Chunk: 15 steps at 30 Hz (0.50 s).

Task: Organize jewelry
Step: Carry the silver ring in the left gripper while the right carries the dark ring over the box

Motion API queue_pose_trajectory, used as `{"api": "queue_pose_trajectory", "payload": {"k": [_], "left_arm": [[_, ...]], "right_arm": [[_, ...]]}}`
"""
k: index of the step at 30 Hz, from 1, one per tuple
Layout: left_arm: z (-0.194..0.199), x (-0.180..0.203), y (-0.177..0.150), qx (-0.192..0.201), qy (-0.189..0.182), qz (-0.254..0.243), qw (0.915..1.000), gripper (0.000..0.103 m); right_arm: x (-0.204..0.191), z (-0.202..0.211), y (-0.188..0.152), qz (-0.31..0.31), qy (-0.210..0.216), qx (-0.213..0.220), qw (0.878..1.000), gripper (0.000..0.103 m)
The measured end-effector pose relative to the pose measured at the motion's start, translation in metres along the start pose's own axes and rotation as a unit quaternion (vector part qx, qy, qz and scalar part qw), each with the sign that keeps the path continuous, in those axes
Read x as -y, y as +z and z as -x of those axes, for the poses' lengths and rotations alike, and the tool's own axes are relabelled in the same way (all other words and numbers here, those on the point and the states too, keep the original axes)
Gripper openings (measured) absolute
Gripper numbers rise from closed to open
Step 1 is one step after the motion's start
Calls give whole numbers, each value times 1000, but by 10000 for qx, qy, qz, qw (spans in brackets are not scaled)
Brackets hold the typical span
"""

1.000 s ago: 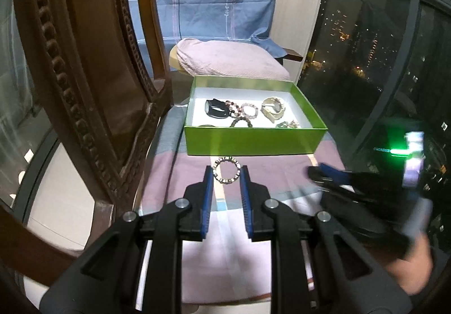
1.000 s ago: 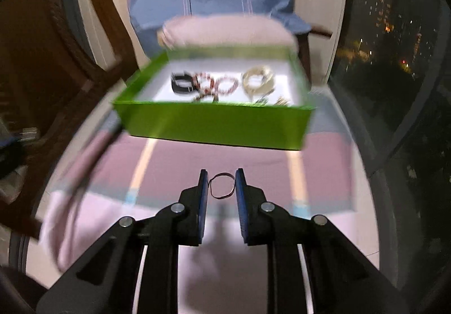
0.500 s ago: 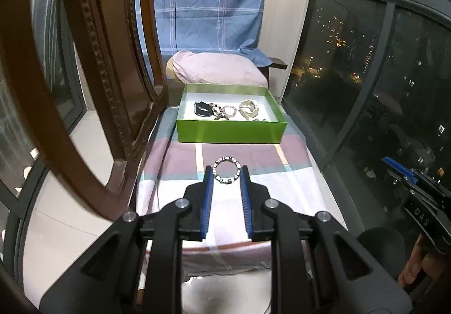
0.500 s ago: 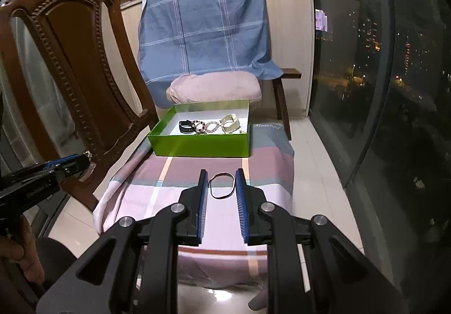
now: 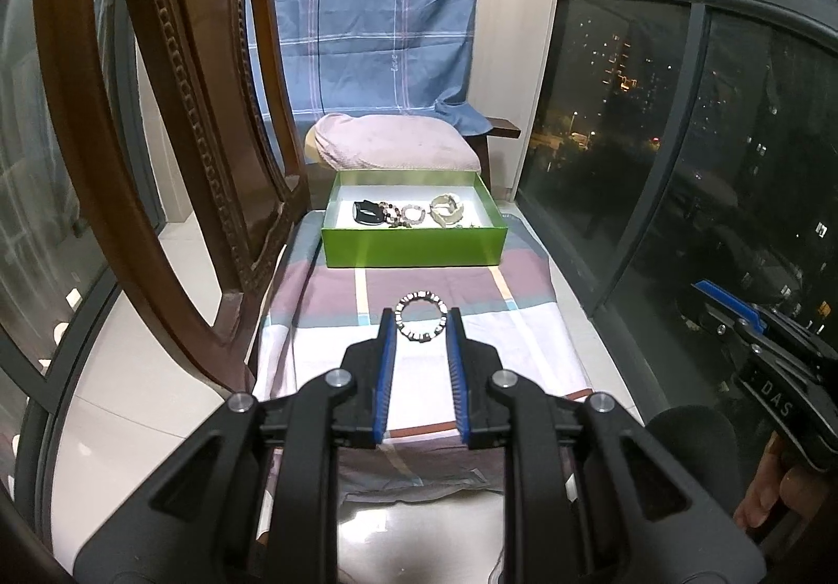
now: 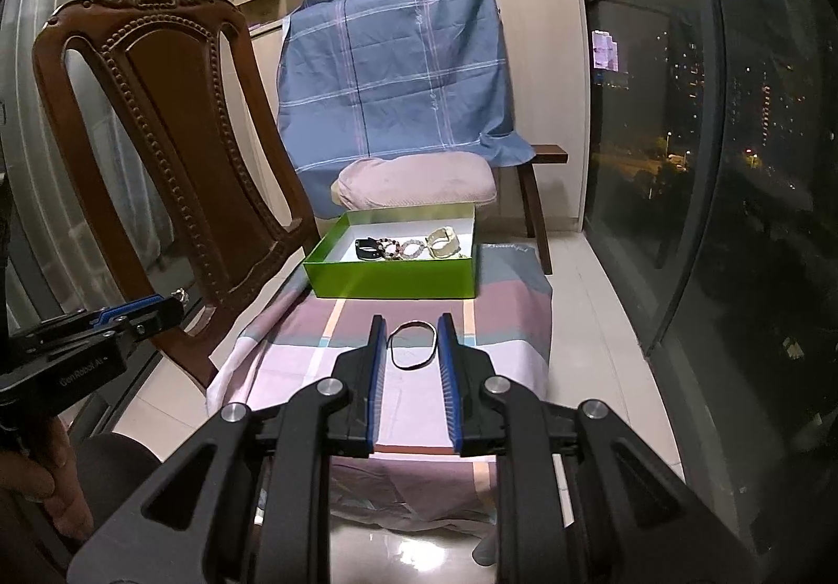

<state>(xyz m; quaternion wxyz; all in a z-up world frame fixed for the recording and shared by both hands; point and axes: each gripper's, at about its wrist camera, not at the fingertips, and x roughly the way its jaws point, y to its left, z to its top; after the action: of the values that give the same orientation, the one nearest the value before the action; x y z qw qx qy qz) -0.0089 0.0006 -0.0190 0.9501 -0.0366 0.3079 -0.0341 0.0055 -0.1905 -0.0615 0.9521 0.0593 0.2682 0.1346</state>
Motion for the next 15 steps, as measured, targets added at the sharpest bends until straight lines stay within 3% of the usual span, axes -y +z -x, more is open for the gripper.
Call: {"api": "queue_pose_trajectory", "payload": {"k": [15], "left_arm": [[2,-2,-3,-2,-23,13,10000,19]], "right_arm": [[-5,6,-3,69,26,3,10000,20]]}}
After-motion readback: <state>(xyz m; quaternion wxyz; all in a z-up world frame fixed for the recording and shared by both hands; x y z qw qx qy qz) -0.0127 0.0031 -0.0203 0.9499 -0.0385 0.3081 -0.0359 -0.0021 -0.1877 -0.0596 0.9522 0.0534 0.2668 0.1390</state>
